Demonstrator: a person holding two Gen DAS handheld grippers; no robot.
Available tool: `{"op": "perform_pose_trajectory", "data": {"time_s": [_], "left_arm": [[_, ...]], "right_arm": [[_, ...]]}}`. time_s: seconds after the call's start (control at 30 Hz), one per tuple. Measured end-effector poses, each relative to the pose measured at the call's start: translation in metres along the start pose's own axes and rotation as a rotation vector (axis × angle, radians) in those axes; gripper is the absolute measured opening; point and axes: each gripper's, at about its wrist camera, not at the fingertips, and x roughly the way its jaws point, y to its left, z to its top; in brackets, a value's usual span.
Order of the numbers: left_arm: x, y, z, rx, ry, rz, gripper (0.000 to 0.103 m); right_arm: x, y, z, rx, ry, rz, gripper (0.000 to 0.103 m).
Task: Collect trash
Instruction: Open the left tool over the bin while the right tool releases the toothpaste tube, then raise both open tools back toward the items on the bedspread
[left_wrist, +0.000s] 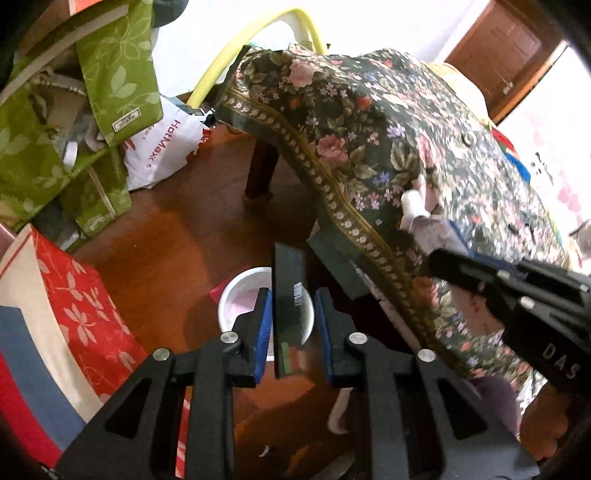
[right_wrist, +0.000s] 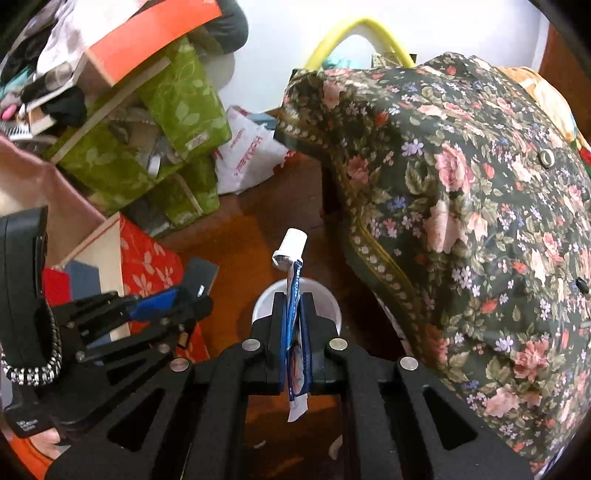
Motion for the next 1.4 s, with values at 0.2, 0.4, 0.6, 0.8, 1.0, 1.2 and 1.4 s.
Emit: {"op": "perform_pose_trajectory", "data": {"time_s": [0.2, 0.4, 0.6, 0.8, 1.0, 1.2, 1.4], "left_arm": [[-0.002, 0.004, 0.002, -0.006, -0.01, 0.035, 0.043], [-0.014, -0.001, -0.01, 0.04, -0.025, 0.1, 0.043], [-0.046, -0.018, -0.02, 0.081, -0.087, 0.12, 0.043], [-0.088, -0.051, -0.026, 0.134, -0.182, 0.115, 0.043], [-0.122, -0.098, -0.03, 0.2, -0.263, 0.073, 0.043], [-0.141, -0.159, -0.035, 0.283, -0.314, 0.004, 0.043], [-0.141, -0.23, -0.042, 0.39, -0.327, -0.081, 0.043]], "right_arm": [[0.005, -0.002, 0.003, 0.008, 0.022, 0.002, 0.04], [-0.007, -0.003, -0.007, -0.029, -0.003, -0.029, 0.04], [-0.038, -0.01, -0.02, -0.024, -0.066, -0.04, 0.04], [-0.084, -0.023, -0.033, -0.006, -0.168, -0.07, 0.04], [-0.14, -0.048, -0.052, 0.049, -0.283, -0.113, 0.04], [-0.191, -0.082, -0.077, 0.121, -0.384, -0.18, 0.04], [-0.233, -0.121, -0.106, 0.2, -0.445, -0.263, 0.04]]}}
